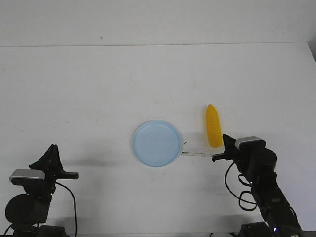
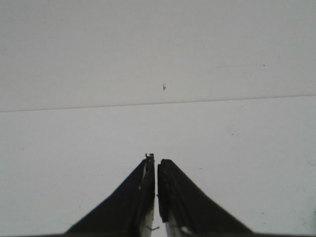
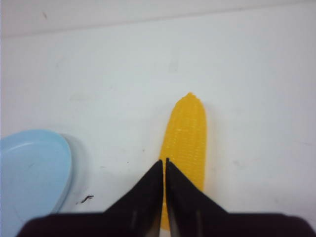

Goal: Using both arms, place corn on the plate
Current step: 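Reach the right gripper forward over the yellow corn cob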

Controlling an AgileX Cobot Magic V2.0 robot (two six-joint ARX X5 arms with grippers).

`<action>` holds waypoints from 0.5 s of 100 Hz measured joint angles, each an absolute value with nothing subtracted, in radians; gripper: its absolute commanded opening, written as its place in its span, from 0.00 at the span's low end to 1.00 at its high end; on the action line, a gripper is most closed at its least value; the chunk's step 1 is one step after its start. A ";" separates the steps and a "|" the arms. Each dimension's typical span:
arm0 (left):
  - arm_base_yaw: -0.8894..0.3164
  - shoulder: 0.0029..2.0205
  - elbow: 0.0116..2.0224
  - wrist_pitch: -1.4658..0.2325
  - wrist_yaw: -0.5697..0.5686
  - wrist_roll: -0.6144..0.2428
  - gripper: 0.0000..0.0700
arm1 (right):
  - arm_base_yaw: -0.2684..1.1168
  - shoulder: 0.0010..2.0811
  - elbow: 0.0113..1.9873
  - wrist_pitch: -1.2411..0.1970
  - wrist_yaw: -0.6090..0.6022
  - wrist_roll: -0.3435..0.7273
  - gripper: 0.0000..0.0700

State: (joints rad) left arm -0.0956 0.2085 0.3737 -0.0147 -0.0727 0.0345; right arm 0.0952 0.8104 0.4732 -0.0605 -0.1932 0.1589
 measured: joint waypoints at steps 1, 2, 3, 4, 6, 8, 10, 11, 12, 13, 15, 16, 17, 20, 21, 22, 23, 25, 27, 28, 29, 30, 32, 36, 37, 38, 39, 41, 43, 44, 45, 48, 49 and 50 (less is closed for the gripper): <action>-0.096 0.208 0.374 -0.015 -0.073 0.035 0.00 | 0.097 0.820 0.481 -0.067 -0.188 0.159 0.01; -0.096 0.208 0.374 -0.015 -0.073 0.035 0.00 | 0.099 0.830 0.490 -0.073 -0.183 0.159 0.01; -0.096 0.208 0.374 -0.015 -0.073 0.035 0.00 | 0.101 0.839 0.499 -0.081 -0.178 0.159 0.01; -0.096 0.208 0.374 -0.015 -0.073 0.035 0.00 | 0.102 0.849 0.508 -0.088 -0.173 0.159 0.01; -0.096 0.208 0.374 -0.015 -0.073 0.035 0.00 | 0.104 0.869 0.527 -0.104 -0.162 0.160 0.01; -0.096 0.208 0.374 -0.015 -0.073 0.035 0.00 | 0.104 0.889 0.546 -0.122 -0.154 0.162 0.01; -0.096 0.208 0.374 -0.015 -0.073 0.035 0.00 | 0.104 0.909 0.567 -0.138 -0.149 0.164 0.01; -0.096 0.208 0.374 -0.015 -0.073 0.035 0.00 | 0.104 0.919 0.578 -0.147 -0.146 0.166 0.01; -0.096 0.208 0.374 -0.015 -0.073 0.035 0.00 | 0.104 0.929 0.588 -0.154 -0.144 0.167 0.01; -0.096 0.208 0.374 -0.015 -0.073 0.035 0.00 | 0.104 0.940 0.598 -0.162 -0.142 0.170 0.01; -0.096 0.208 0.374 -0.015 -0.073 0.035 0.00 | 0.104 0.960 0.620 -0.179 -0.140 0.175 0.01; -0.096 0.208 0.374 -0.015 -0.073 0.035 0.00 | 0.104 0.970 0.631 -0.188 -0.140 0.177 0.01; -0.096 0.208 0.374 -0.015 -0.073 0.035 0.00 | 0.104 0.979 0.642 -0.197 -0.139 0.179 0.01; -0.096 0.208 0.374 -0.015 -0.073 0.035 0.00 | 0.104 1.008 0.674 -0.225 -0.138 0.186 0.01; -0.096 0.208 0.374 -0.015 -0.073 0.035 0.00 | 0.104 1.018 0.685 -0.235 -0.137 0.188 0.01; -0.096 0.208 0.374 -0.015 -0.073 0.035 0.00 | 0.104 1.028 0.696 -0.246 -0.137 0.189 0.01; -0.096 0.208 0.374 -0.015 -0.073 0.035 0.00 | 0.104 1.037 0.708 -0.258 -0.136 0.190 0.01; -0.096 0.208 0.374 -0.015 -0.073 0.035 0.00 | 0.104 1.056 0.730 -0.280 -0.136 0.192 0.01; -0.096 0.208 0.374 -0.015 -0.073 0.035 0.00 | 0.104 1.077 0.754 -0.302 -0.136 0.192 0.01; -0.096 0.208 0.374 -0.015 -0.073 0.035 0.00 | 0.104 1.087 0.765 -0.313 -0.135 0.192 0.01; -0.096 0.208 0.374 -0.015 -0.073 0.035 0.00 | 0.104 1.097 0.776 -0.326 -0.134 0.193 0.01; -0.096 0.208 0.374 -0.015 -0.073 0.035 0.00 | 0.104 1.106 0.788 -0.337 -0.134 0.193 0.01; -0.096 0.208 0.374 -0.015 -0.073 0.035 0.00 | 0.104 1.124 0.810 -0.358 -0.134 0.194 0.01; -0.096 0.208 0.374 -0.015 -0.073 0.035 0.00 | 0.104 1.160 0.853 -0.396 -0.134 0.196 0.01; -0.096 0.208 0.374 -0.015 -0.073 0.035 0.00 | 0.104 1.168 0.863 -0.404 -0.134 0.197 0.01; -0.096 0.208 0.374 -0.015 -0.073 0.035 0.00 | 0.104 1.177 0.874 -0.412 -0.134 0.197 0.01; -0.096 0.208 0.374 -0.015 -0.073 0.035 0.00 | 0.104 1.185 0.884 -0.419 -0.134 0.197 0.01; -0.096 0.208 0.374 -0.015 -0.073 0.035 0.00 | 0.104 1.201 0.904 -0.433 -0.134 0.199 0.01; -0.096 0.208 0.374 -0.015 -0.073 0.035 0.00 | 0.104 1.218 0.925 -0.447 -0.134 0.199 0.01; -0.096 0.208 0.374 -0.015 -0.073 0.035 0.00 | 0.105 1.227 0.935 -0.454 -0.134 0.199 0.01; -0.096 0.208 0.374 -0.015 -0.073 0.035 0.00 | 0.105 1.235 0.946 -0.462 -0.133 0.199 0.01; -0.096 0.208 0.374 -0.015 -0.073 0.035 0.00 | 0.106 1.259 0.976 -0.485 -0.129 0.200 0.01; -0.096 0.208 0.374 -0.015 -0.073 0.035 0.00 | 0.106 1.266 0.986 -0.493 -0.127 0.200 0.01; -0.096 0.208 0.374 -0.015 -0.073 0.035 0.00 | 0.107 1.274 0.995 -0.501 -0.126 0.200 0.01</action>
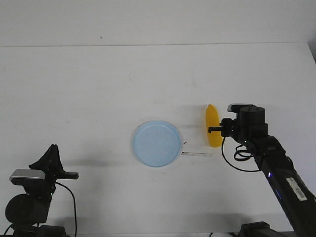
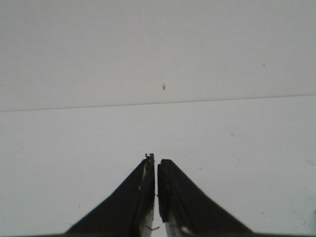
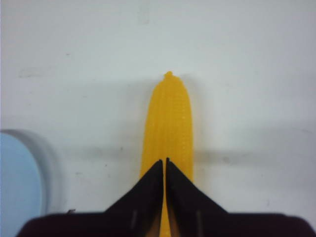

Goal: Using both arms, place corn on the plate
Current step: 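Reach the right gripper forward over the yellow corn cob, then close the right gripper around the yellow corn cob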

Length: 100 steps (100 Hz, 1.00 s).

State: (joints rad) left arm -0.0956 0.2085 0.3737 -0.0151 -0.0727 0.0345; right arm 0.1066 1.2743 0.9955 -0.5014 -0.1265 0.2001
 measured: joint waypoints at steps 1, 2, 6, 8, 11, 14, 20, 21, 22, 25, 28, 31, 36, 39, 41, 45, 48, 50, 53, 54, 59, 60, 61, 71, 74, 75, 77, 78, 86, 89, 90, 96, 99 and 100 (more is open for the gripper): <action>-0.096 0.208 0.374 -0.015 -0.073 0.035 0.00 | 0.107 1.282 1.005 -0.510 -0.125 0.200 0.02; -0.096 0.208 0.374 -0.015 -0.073 0.035 0.00 | 0.108 1.290 1.015 -0.519 -0.123 0.200 0.02; -0.096 0.208 0.374 -0.015 -0.073 0.035 0.00 | 0.112 1.322 1.052 -0.557 -0.107 0.201 0.05; -0.096 0.208 0.374 -0.015 -0.073 0.035 0.00 | 0.113 1.338 1.071 -0.579 -0.100 0.201 0.08; -0.096 0.208 0.374 -0.015 -0.073 0.035 0.00 | 0.117 1.363 1.099 -0.610 -0.084 0.202 0.16; -0.096 0.208 0.374 -0.015 -0.073 0.035 0.00 | 0.120 1.388 1.125 -0.640 -0.069 0.202 0.25; -0.096 0.208 0.374 -0.015 -0.073 0.035 0.00 | 0.132 1.436 1.174 -0.698 -0.042 0.204 0.42; -0.096 0.208 0.374 -0.015 -0.073 0.035 0.00 | 0.133 1.443 1.180 -0.705 -0.038 0.205 0.45; -0.096 0.208 0.374 -0.015 -0.073 0.035 0.00 | 0.136 1.451 1.187 -0.712 -0.033 0.206 0.47; -0.096 0.208 0.374 -0.015 -0.073 0.035 0.00 | 0.144 1.473 1.206 -0.734 -0.026 0.207 0.53; -0.096 0.208 0.374 -0.015 -0.073 0.035 0.00 | 0.152 1.492 1.222 -0.749 -0.026 0.207 0.56; -0.096 0.208 0.374 -0.015 -0.073 0.035 0.00 | 0.159 1.509 1.233 -0.757 -0.026 0.207 0.59; -0.096 0.208 0.374 -0.015 -0.073 0.035 0.00 | 0.173 1.534 1.247 -0.768 -0.026 0.207 0.63; -0.096 0.208 0.374 -0.015 -0.073 0.035 0.00 | 0.181 1.546 1.253 -0.773 -0.026 0.207 0.65; -0.096 0.208 0.374 -0.015 -0.073 0.035 0.00 | 0.186 1.552 1.254 -0.774 -0.026 0.207 0.68; -0.096 0.208 0.374 -0.015 -0.073 0.035 0.00 | 0.193 1.562 1.254 -0.776 -0.026 0.208 0.74; -0.096 0.208 0.374 -0.015 -0.073 0.035 0.00 | 0.198 1.568 1.254 -0.780 -0.026 0.211 0.79; -0.096 0.208 0.374 -0.015 -0.073 0.035 0.00 | 0.199 1.572 1.254 -0.781 -0.026 0.213 0.82; -0.096 0.208 0.374 -0.015 -0.073 0.035 0.00 | 0.204 1.576 1.254 -0.783 -0.026 0.215 0.85; -0.096 0.208 0.374 -0.015 -0.073 0.035 0.00 | 0.204 1.578 1.254 -0.785 -0.026 0.215 0.85; -0.096 0.208 0.374 -0.015 -0.073 0.035 0.00 | 0.206 1.582 1.254 -0.787 -0.027 0.218 0.87; -0.096 0.208 0.374 -0.015 -0.073 0.035 0.00 | 0.207 1.582 1.254 -0.788 -0.027 0.218 0.87; -0.096 0.208 0.374 -0.015 -0.073 0.035 0.00 | 0.208 1.583 1.254 -0.788 -0.026 0.218 0.87; -0.096 0.208 0.374 -0.015 -0.073 0.035 0.00 | 0.208 1.589 1.254 -0.788 -0.026 0.218 0.87; -0.096 0.208 0.374 -0.015 -0.073 0.035 0.00 | 0.208 1.592 1.254 -0.788 -0.026 0.218 0.87; -0.096 0.208 0.374 -0.015 -0.073 0.035 0.00 | 0.208 1.594 1.254 -0.788 -0.026 0.218 0.87; -0.096 0.208 0.374 -0.015 -0.073 0.035 0.00 | 0.208 1.598 1.254 -0.788 -0.026 0.218 0.87; -0.096 0.208 0.374 -0.015 -0.073 0.035 0.00 | 0.208 1.600 1.254 -0.788 -0.026 0.218 0.87; -0.096 0.208 0.374 -0.015 -0.073 0.035 0.00 | 0.205 1.621 1.254 -0.788 -0.025 0.218 0.87; -0.096 0.208 0.374 -0.015 -0.073 0.035 0.00 | 0.205 1.630 1.254 -0.788 -0.026 0.218 0.87; -0.096 0.208 0.374 -0.015 -0.073 0.035 0.00 | 0.205 1.633 1.254 -0.788 -0.025 0.218 0.87; -0.096 0.208 0.374 -0.015 -0.073 0.035 0.00 | 0.205 1.649 1.254 -0.788 -0.026 0.218 0.87; -0.096 0.208 0.374 -0.015 -0.073 0.035 0.00 | 0.205 1.656 1.254 -0.788 -0.026 0.218 0.87; -0.096 0.208 0.374 -0.015 -0.073 0.035 0.00 | 0.204 1.658 1.254 -0.788 -0.026 0.218 0.87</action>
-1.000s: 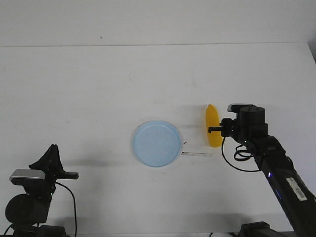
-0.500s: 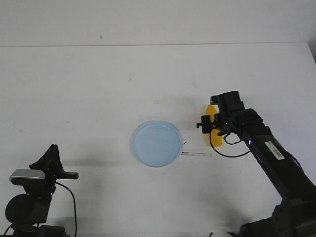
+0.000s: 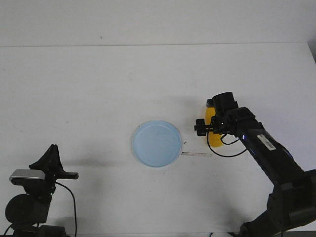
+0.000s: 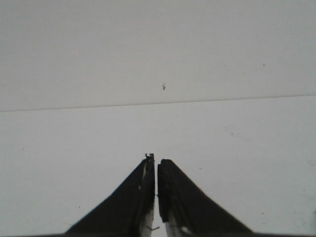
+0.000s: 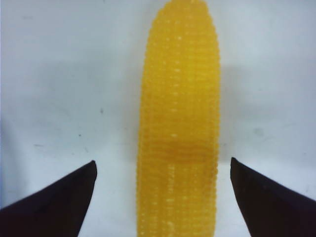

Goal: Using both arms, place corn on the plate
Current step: 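Close the right gripper around the yellow corn cob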

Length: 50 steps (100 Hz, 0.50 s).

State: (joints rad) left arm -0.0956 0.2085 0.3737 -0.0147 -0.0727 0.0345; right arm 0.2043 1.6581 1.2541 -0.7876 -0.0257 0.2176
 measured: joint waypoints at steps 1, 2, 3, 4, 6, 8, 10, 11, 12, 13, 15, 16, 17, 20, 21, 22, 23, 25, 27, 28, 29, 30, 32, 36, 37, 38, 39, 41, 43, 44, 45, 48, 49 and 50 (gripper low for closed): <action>-0.096 0.208 0.374 -0.015 -0.073 0.035 0.00 | 0.204 1.660 1.254 -0.787 -0.026 0.218 0.87; -0.096 0.208 0.374 -0.015 -0.073 0.035 0.00 | 0.203 1.662 1.254 -0.786 -0.026 0.218 0.87; -0.096 0.208 0.374 -0.015 -0.073 0.035 0.00 | 0.202 1.663 1.254 -0.785 -0.026 0.218 0.87; -0.096 0.208 0.374 -0.015 -0.073 0.035 0.00 | 0.202 1.665 1.254 -0.785 -0.026 0.218 0.87; -0.096 0.208 0.374 -0.015 -0.073 0.035 0.00 | 0.202 1.668 1.254 -0.783 -0.026 0.218 0.87; -0.096 0.208 0.374 -0.015 -0.073 0.035 0.00 | 0.201 1.671 1.254 -0.781 -0.026 0.218 0.87; -0.096 0.208 0.374 -0.015 -0.073 0.035 0.00 | 0.200 1.674 1.254 -0.780 -0.026 0.218 0.87; -0.096 0.208 0.374 -0.015 -0.073 0.035 0.00 | 0.199 1.676 1.254 -0.780 -0.026 0.218 0.87; -0.096 0.208 0.374 -0.015 -0.073 0.035 0.00 | 0.198 1.678 1.254 -0.780 -0.026 0.218 0.87; -0.096 0.208 0.374 -0.015 -0.073 0.035 0.00 | 0.196 1.679 1.254 -0.780 -0.026 0.218 0.87; -0.096 0.208 0.374 -0.015 -0.073 0.035 0.00 | 0.194 1.684 1.254 -0.780 -0.026 0.218 0.86; -0.096 0.208 0.374 -0.015 -0.073 0.035 0.00 | 0.194 1.686 1.254 -0.780 -0.026 0.218 0.86; -0.096 0.208 0.374 -0.015 -0.073 0.035 0.00 | 0.194 1.689 1.254 -0.780 -0.026 0.218 0.85; -0.096 0.208 0.374 -0.015 -0.073 0.035 0.00 | 0.190 1.696 1.254 -0.780 -0.026 0.218 0.82; -0.096 0.208 0.374 -0.015 -0.073 0.035 0.00 | 0.188 1.698 1.254 -0.780 -0.026 0.218 0.81; -0.096 0.208 0.374 -0.015 -0.073 0.035 0.00 | 0.187 1.700 1.254 -0.780 -0.026 0.218 0.79; -0.096 0.208 0.374 -0.015 -0.073 0.035 0.00 | 0.187 1.702 1.254 -0.780 -0.026 0.218 0.77; -0.096 0.208 0.374 -0.015 -0.073 0.035 0.00 | 0.186 1.706 1.254 -0.780 -0.026 0.218 0.74; -0.096 0.208 0.374 -0.015 -0.073 0.035 0.00 | 0.182 1.710 1.254 -0.780 -0.026 0.218 0.70; -0.096 0.208 0.374 -0.015 -0.073 0.035 0.00 | 0.181 1.711 1.254 -0.780 -0.026 0.218 0.69; -0.096 0.208 0.374 -0.015 -0.073 0.035 0.00 | 0.181 1.711 1.254 -0.780 -0.026 0.218 0.67; -0.096 0.208 0.374 -0.015 -0.073 0.035 0.00 | 0.181 1.712 1.254 -0.780 -0.026 0.218 0.66; -0.096 0.208 0.374 -0.015 -0.073 0.035 0.00 | 0.179 1.713 1.254 -0.780 -0.025 0.218 0.64; -0.096 0.208 0.374 -0.015 -0.073 0.035 0.00 | 0.176 1.713 1.254 -0.777 -0.026 0.218 0.61; -0.096 0.208 0.374 -0.015 -0.073 0.035 0.00 | 0.176 1.713 1.254 -0.776 -0.025 0.218 0.61; -0.096 0.208 0.374 -0.015 -0.073 0.035 0.00 | 0.176 1.713 1.254 -0.775 -0.026 0.218 0.60; -0.096 0.208 0.374 -0.015 -0.073 0.035 0.00 | 0.176 1.713 1.254 -0.774 -0.026 0.218 0.59; -0.096 0.208 0.374 -0.015 -0.073 0.035 0.00 | 0.176 1.713 1.254 -0.773 -0.025 0.218 0.59; -0.096 0.208 0.374 -0.015 -0.073 0.035 0.00 | 0.176 1.713 1.254 -0.773 -0.026 0.218 0.58; -0.096 0.208 0.374 -0.015 -0.073 0.035 0.00 | 0.176 1.713 1.254 -0.773 -0.026 0.218 0.57; -0.096 0.208 0.374 -0.015 -0.073 0.035 0.00 | 0.176 1.713 1.254 -0.773 -0.026 0.218 0.57; -0.096 0.208 0.374 -0.015 -0.073 0.035 0.00 | 0.177 1.713 1.254 -0.773 -0.026 0.218 0.56; -0.096 0.208 0.374 -0.015 -0.073 0.035 0.00 | 0.177 1.713 1.254 -0.773 -0.026 0.218 0.56; -0.096 0.208 0.374 -0.015 -0.073 0.035 0.00 | 0.177 1.713 1.254 -0.773 -0.026 0.218 0.55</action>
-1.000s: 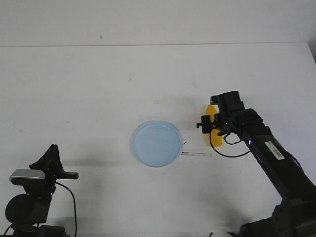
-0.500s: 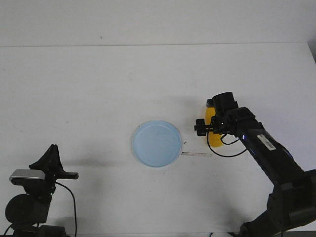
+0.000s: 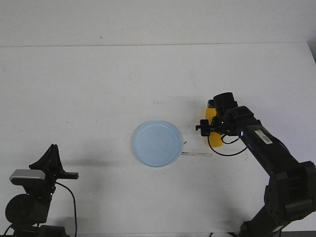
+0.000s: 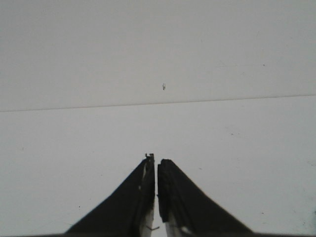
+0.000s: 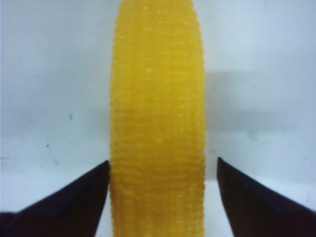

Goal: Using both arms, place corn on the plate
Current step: 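Close the right gripper around the yellow corn cob, then carry the corn with the right gripper over the blue plate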

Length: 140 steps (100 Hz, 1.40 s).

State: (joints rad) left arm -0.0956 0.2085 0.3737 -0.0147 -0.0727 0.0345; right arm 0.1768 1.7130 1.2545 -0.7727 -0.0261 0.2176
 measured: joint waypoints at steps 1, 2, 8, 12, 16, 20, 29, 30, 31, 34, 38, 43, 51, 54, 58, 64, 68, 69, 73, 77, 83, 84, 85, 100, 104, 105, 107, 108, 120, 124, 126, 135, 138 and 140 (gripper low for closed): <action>-0.096 0.208 0.374 -0.015 -0.073 0.035 0.00 | 0.177 1.713 1.254 -0.772 -0.026 0.218 0.55; -0.096 0.208 0.374 -0.015 -0.073 0.035 0.00 | 0.177 1.713 1.254 -0.772 -0.026 0.218 0.55; -0.096 0.208 0.374 -0.015 -0.073 0.035 0.00 | 0.177 1.713 1.254 -0.770 -0.027 0.218 0.51; -0.096 0.208 0.374 -0.015 -0.073 0.035 0.00 | 0.177 1.713 1.254 -0.769 -0.027 0.218 0.46; -0.096 0.208 0.374 -0.015 -0.073 0.035 0.00 | 0.177 1.713 1.254 -0.768 -0.027 0.218 0.44; -0.096 0.208 0.374 -0.015 -0.073 0.035 0.00 | 0.177 1.713 1.254 -0.768 -0.027 0.218 0.45; -0.096 0.208 0.374 -0.015 -0.073 0.035 0.00 | 0.177 1.713 1.255 -0.766 -0.027 0.218 0.45; -0.096 0.208 0.374 -0.015 -0.073 0.035 0.00 | 0.177 1.713 1.255 -0.766 -0.027 0.218 0.45; -0.096 0.208 0.374 -0.015 -0.073 0.035 0.00 | 0.177 1.713 1.255 -0.766 -0.027 0.218 0.45; -0.096 0.208 0.374 -0.015 -0.073 0.035 0.00 | 0.177 1.713 1.255 -0.766 -0.027 0.218 0.45; -0.096 0.208 0.374 -0.015 -0.073 0.035 0.00 | 0.177 1.713 1.255 -0.766 -0.027 0.218 0.45; -0.096 0.208 0.374 -0.015 -0.073 0.035 0.00 | 0.177 1.713 1.255 -0.766 -0.027 0.218 0.45; -0.096 0.208 0.374 -0.015 -0.073 0.035 0.00 | 0.177 1.713 1.262 -0.779 -0.027 0.218 0.45; -0.096 0.208 0.374 -0.015 -0.073 0.035 0.00 | 0.178 1.713 1.267 -0.786 -0.027 0.218 0.45; -0.096 0.208 0.374 -0.015 -0.073 0.035 0.00 | 0.181 1.713 1.279 -0.797 -0.026 0.218 0.45; -0.096 0.208 0.374 -0.015 -0.073 0.035 0.00 | 0.189 1.713 1.302 -0.804 -0.026 0.214 0.45; -0.096 0.208 0.374 -0.015 -0.073 0.035 0.00 | 0.199 1.711 1.320 -0.806 -0.027 0.213 0.45; -0.096 0.208 0.374 -0.015 -0.073 0.035 0.00 | 0.202 1.711 1.325 -0.806 -0.027 0.212 0.45; -0.096 0.208 0.374 -0.015 -0.073 0.035 0.00 | 0.215 1.707 1.343 -0.806 -0.033 0.206 0.45; -0.096 0.208 0.374 -0.015 -0.073 0.035 0.00 | 0.230 1.702 1.358 -0.805 -0.052 0.200 0.45; -0.096 0.208 0.374 -0.015 -0.073 0.035 0.00 | 0.252 1.692 1.375 -0.801 -0.099 0.191 0.45; -0.096 0.208 0.374 -0.015 -0.073 0.035 0.00 | 0.256 1.691 1.378 -0.801 -0.109 0.189 0.45; -0.096 0.208 0.374 -0.015 -0.073 0.035 0.00 | 0.260 1.690 1.380 -0.799 -0.119 0.188 0.45; -0.096 0.208 0.374 -0.015 -0.073 0.035 0.00 | 0.323 1.686 1.384 -0.771 -0.321 0.170 0.45; -0.096 0.208 0.374 -0.015 -0.073 0.035 0.00 | 0.344 1.686 1.384 -0.765 -0.370 0.168 0.45; -0.096 0.208 0.374 -0.015 -0.073 0.035 0.00 | 0.349 1.686 1.384 -0.761 -0.381 0.167 0.45; -0.096 0.208 0.374 -0.015 -0.073 0.035 0.00 | 0.360 1.686 1.384 -0.756 -0.400 0.165 0.45; -0.096 0.208 0.374 -0.015 -0.073 0.035 0.00 | 0.366 1.686 1.384 -0.752 -0.408 0.165 0.45; -0.096 0.208 0.374 -0.015 -0.073 0.035 0.00 | 0.438 1.686 1.384 -0.743 -0.450 0.164 0.45; -0.096 0.208 0.374 -0.015 -0.073 0.035 0.00 | 0.459 1.686 1.384 -0.743 -0.450 0.164 0.45; -0.096 0.208 0.374 -0.015 -0.073 0.035 0.00 | 0.470 1.686 1.384 -0.743 -0.450 0.164 0.45; -0.096 0.208 0.374 -0.015 -0.073 0.035 0.00 | 0.509 1.689 1.384 -0.743 -0.450 0.164 0.45; -0.096 0.208 0.374 -0.015 -0.073 0.035 0.00 | 0.521 1.694 1.384 -0.743 -0.448 0.164 0.45; -0.096 0.208 0.374 -0.015 -0.073 0.035 0.00 | 0.527 1.698 1.384 -0.743 -0.445 0.165 0.45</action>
State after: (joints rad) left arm -0.0956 0.2085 0.3737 -0.0147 -0.0727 0.0345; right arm 0.5266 1.6981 1.3842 -0.7429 -0.4454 0.1646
